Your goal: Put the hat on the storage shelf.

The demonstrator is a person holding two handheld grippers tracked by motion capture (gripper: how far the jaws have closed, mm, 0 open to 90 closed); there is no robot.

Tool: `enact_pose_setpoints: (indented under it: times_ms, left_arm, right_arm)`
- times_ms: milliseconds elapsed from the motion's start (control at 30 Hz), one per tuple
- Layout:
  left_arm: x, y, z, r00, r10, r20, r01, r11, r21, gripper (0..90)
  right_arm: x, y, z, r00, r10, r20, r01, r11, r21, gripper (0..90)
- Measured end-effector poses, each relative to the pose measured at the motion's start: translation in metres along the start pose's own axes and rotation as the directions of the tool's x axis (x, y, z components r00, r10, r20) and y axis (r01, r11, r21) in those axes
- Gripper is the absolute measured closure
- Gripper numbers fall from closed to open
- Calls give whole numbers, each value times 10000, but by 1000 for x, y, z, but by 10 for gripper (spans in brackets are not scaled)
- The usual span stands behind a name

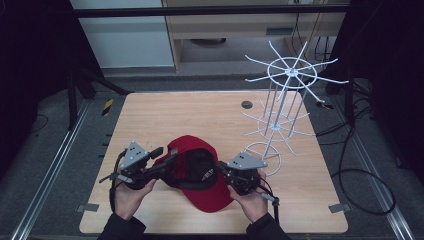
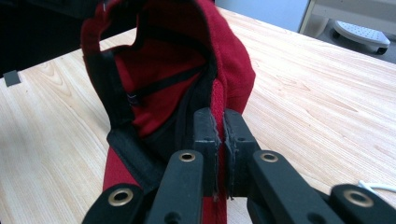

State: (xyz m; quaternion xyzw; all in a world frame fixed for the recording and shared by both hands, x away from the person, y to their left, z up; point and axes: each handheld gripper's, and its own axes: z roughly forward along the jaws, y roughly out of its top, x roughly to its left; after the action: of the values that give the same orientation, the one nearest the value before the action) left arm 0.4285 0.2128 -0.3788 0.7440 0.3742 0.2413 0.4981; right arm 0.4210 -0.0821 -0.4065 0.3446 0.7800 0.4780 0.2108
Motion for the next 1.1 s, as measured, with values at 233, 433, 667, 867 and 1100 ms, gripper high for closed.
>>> enact_pose_setpoints:
  times_ms: [233,433,667,867,1100]
  left_arm:
    - [-26,8,18,9957,897,251,-901,9958,177,368]
    - [-34,6,39,9900,1408,103,-1411,9867,808,336]
    - [-31,4,50,9885,1468,-366,-1396,9782,1534,764]
    - [-26,6,44,9908,1287,-423,-1227,9849,1221,846]
    - [-16,11,35,9960,782,-437,-744,9939,819,849]
  right_arm:
    - [3,2,0,9999,-145,-21,145,9998,131,859]
    - [4,3,0,9998,-172,-56,173,9997,167,859]
    - [6,3,1,9996,-220,-190,224,9995,244,858]
    - [5,2,3,9975,-115,-692,128,9998,178,816]
    - [3,-6,6,9872,300,-1568,-217,9983,547,621]
